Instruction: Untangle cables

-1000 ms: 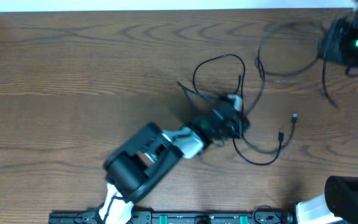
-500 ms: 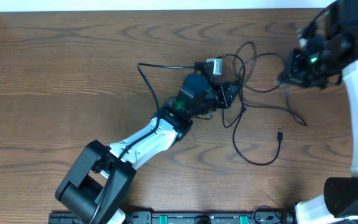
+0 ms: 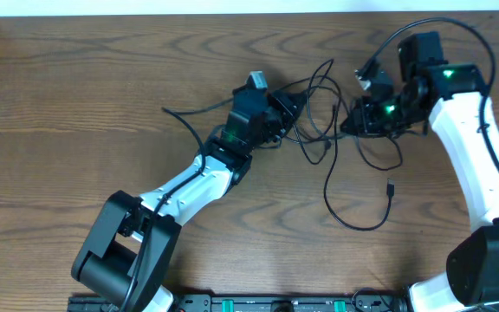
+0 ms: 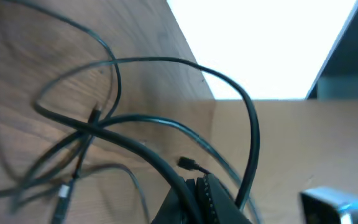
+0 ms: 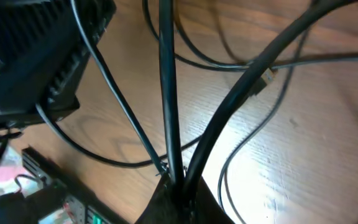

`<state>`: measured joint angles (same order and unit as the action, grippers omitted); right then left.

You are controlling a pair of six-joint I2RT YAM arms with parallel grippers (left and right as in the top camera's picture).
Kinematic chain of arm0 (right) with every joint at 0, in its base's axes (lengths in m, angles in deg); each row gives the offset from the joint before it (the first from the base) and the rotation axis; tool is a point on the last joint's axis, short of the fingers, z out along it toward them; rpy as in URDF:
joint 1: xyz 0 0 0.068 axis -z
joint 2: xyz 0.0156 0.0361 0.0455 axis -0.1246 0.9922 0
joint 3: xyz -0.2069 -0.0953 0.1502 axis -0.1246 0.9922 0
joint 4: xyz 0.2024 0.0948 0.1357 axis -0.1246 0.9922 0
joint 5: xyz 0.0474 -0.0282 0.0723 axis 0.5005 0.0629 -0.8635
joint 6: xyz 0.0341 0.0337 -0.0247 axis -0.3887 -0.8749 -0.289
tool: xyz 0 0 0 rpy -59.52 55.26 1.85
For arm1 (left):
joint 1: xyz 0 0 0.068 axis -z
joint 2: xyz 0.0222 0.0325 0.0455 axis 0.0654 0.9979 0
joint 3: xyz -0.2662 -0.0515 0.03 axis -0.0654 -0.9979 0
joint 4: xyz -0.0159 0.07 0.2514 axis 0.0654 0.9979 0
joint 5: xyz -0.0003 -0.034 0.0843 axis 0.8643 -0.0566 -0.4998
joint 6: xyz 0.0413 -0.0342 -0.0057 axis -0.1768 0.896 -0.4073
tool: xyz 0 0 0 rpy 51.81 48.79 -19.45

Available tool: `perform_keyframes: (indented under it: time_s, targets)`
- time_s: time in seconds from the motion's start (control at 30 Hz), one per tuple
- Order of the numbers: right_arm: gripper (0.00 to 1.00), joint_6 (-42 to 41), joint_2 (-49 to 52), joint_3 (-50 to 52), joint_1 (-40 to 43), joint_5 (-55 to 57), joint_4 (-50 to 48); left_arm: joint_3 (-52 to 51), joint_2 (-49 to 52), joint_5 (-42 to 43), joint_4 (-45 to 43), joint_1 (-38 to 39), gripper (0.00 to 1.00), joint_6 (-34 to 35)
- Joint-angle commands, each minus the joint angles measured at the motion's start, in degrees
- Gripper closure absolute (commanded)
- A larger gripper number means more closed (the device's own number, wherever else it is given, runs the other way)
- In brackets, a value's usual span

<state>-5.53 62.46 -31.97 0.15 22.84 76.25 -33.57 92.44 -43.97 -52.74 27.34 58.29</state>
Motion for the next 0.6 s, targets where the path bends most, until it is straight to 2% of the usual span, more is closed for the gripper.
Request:
perform_keyframes:
  time_s: [0.0,0.13,0.33,0.57]
  targets:
    - [0.99,5.5,-0.4,2.6,-2.0,-4.7,-2.6,0.6,-0.3,-0.9,-0.3,-0.5,0.92,9.2]
    - [0.99,7.7,-0.4,4.3,-5.7,-4.3,-6.7,0.6,-0.3,-1.6,-0.3,-0.4,0.92,13.0]
    - [0.99,7.6,-0.4,4.9,-10.2,2.1,-11.4,0.6,-0.3,-2.6,-0.3,-0.4,0.92,17.4]
    - [0.99,7.9,-0.4,4.9,-11.3,1.5,-11.5,0.6,-0.3,-4.2,0.2,-1.4,0.92,17.7]
